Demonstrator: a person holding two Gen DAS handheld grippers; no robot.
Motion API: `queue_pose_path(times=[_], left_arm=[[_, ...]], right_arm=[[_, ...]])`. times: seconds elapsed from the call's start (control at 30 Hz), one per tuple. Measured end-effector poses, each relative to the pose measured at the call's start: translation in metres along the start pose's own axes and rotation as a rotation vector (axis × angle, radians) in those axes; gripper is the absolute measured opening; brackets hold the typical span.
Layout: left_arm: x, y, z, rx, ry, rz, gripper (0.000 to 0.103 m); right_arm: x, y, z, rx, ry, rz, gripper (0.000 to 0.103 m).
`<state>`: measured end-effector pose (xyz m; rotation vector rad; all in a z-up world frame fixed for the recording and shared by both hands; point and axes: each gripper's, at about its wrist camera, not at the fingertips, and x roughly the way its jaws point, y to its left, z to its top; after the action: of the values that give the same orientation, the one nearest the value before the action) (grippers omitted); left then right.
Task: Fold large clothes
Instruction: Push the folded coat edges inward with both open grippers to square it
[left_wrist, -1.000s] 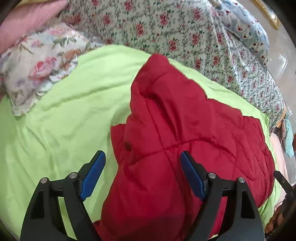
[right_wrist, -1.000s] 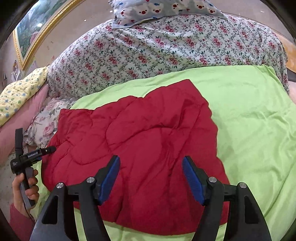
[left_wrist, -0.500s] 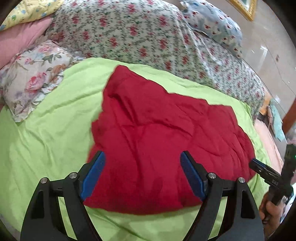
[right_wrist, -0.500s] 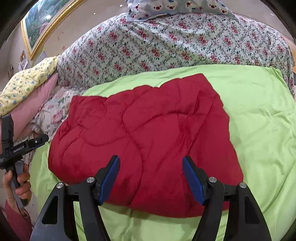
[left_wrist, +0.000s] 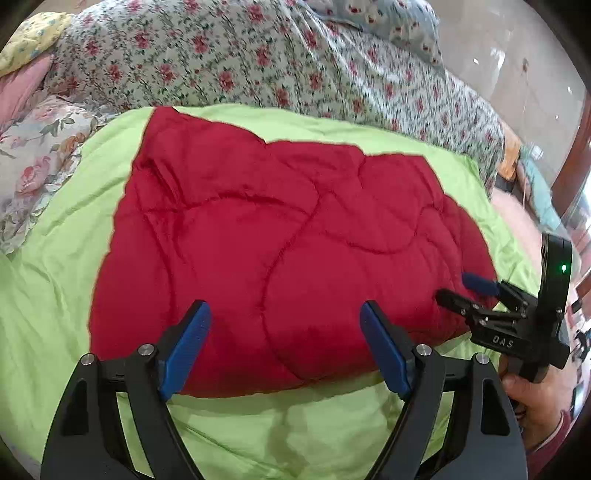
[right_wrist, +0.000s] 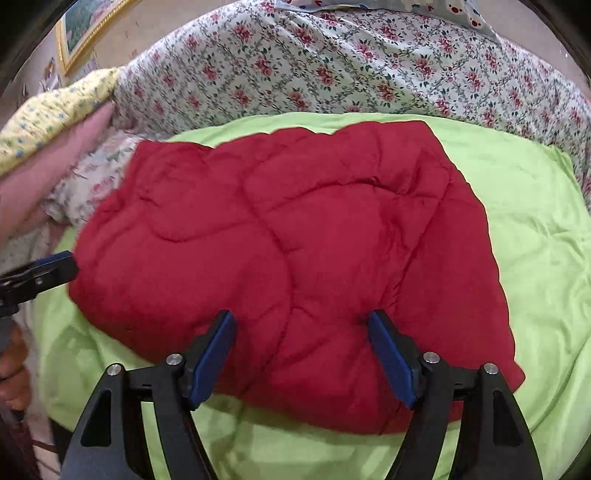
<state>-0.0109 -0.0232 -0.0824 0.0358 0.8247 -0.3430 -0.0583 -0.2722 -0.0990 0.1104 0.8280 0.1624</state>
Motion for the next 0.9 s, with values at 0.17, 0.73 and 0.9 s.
queue_pose_path(times=[0.17,0.73,0.9], left_arm=[[0.021,-0.004,-0.001,0.009,0.028,0.054,0.083],[0.065,0.002,0.011,-0.014,0.026,0.134,0.092],[0.065,0.002,0.01,-0.009,0.028,0.135,0.092]], right_arm=[[0.01,-0.008,0.001,0.015,-0.01,-0.04,0.081],[0.02,-0.014,0.01,0.072,-0.018,-0.083,0.089],[0.022,-0.014,0.009,0.07,-0.017,-0.088,0.09]])
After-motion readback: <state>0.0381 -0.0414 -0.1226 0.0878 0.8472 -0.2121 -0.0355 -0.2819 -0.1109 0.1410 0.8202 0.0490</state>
